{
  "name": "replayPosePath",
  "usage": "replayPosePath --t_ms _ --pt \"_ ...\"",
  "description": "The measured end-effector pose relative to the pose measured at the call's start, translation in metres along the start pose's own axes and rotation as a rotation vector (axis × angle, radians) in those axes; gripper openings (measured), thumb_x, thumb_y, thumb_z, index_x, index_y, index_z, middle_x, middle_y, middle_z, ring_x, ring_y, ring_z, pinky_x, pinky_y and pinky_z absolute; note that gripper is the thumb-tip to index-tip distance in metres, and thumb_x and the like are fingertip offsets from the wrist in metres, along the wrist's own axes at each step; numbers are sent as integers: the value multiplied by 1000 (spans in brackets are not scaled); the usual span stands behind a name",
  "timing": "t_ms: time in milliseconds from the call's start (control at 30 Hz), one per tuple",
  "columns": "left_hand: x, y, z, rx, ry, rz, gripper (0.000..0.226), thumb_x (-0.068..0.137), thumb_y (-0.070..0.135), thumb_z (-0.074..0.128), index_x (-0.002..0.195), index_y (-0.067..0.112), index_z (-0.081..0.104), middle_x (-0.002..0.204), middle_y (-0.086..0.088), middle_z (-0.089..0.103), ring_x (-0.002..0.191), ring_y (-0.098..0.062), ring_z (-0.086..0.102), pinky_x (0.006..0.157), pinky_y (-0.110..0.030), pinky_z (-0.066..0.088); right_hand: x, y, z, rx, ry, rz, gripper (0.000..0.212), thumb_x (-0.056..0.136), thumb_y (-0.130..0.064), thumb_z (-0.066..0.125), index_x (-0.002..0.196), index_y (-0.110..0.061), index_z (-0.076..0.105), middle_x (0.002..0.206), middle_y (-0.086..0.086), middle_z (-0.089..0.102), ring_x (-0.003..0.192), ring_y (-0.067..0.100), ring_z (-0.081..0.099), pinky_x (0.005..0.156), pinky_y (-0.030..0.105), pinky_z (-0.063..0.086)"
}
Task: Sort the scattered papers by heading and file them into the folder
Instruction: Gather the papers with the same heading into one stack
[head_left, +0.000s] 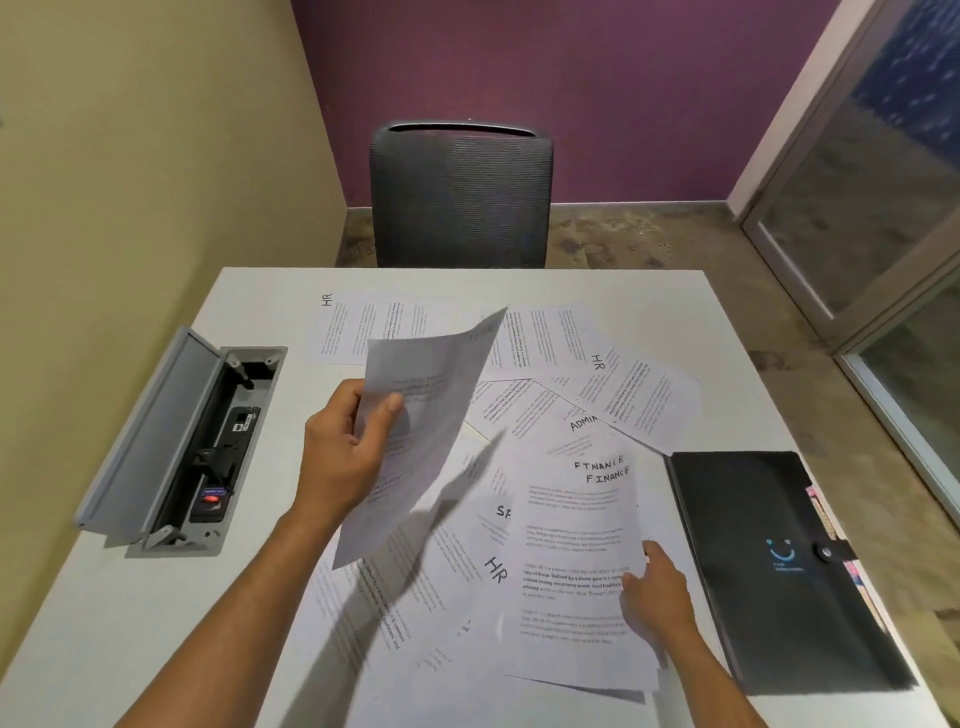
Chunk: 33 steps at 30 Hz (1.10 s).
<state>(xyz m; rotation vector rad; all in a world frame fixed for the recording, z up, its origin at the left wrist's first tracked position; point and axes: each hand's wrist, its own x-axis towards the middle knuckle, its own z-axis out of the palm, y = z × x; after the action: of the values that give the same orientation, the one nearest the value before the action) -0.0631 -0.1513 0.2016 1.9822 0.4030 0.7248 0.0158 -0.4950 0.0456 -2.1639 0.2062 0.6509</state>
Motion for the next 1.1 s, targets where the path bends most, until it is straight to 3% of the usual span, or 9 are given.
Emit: replayPosePath --t_ms 167,333,533,700,767,833,933,1000,1100 --pt "-21 4 17 41 -222 15 5 91 39 58 95 36 60 90 14 66 76 -15 63 60 -39 50 -2 6 -5 109 -12 -69 25 96 -15 61 118 -27 56 104 -8 68 89 16 68 62 23 58" --pt "-36 13 39 4 -318 -18 31 87 53 56 92 24 62 78 -3 66 70 -27 60 56 -39 47 -3 22 -13 235 -73 -57 28 96 -19 62 123 -26 56 114 -7 68 105 19 66 83 37 59" --pt "-32 18 60 -205 -280 -257 6 93 25 65 93 19 64 88 3 71 79 -15 67 65 -31 53 -10 30 -15 389 -147 -33 32 93 -21 65 124 -27 58 120 -2 71 106 23 70 89 53 57" --pt "-36 -14 76 -534 -230 -619 22 94 20 63 112 8 63 110 -13 72 103 -34 68 93 -55 51 -18 14 -14 517 -225 -54 34 93 -18 64 125 -28 58 118 -9 72 106 15 70 84 38 60" --pt "-43 -28 79 -477 -185 -669 23 92 27 66 109 12 65 108 -12 73 102 -33 69 94 -58 50 -23 6 -16 546 -284 -73 35 93 -21 64 126 -29 58 119 -10 71 107 13 70 84 36 59" --pt "-51 -40 81 -306 -177 -664 26 88 41 68 101 19 68 101 -7 74 96 -29 70 90 -57 53 -25 1 -16 576 -346 -66 39 92 -22 66 131 -26 58 124 -3 70 112 21 68 93 50 55" --pt "-64 -57 82 -95 -179 -632 59 76 68 65 92 12 60 92 -19 65 80 -25 63 77 -47 52 -26 -2 -14 635 -397 -28 45 90 -22 69 133 -23 58 127 3 68 115 28 66 98 57 50" --pt "-68 -59 82 -54 -166 -622 58 79 65 63 92 9 56 94 -21 62 81 -28 60 74 -45 50 -26 0 -12 642 -437 -9 49 89 -20 71 136 -22 56 129 6 67 118 31 64 100 59 48" --pt "-72 -52 85 -145 -118 -692 28 90 41 66 102 19 52 103 -2 63 100 -26 63 87 -45 52 -26 1 -10 634 -482 4 50 89 -17 71 136 -20 56 129 8 66 118 32 63 101 60 47"
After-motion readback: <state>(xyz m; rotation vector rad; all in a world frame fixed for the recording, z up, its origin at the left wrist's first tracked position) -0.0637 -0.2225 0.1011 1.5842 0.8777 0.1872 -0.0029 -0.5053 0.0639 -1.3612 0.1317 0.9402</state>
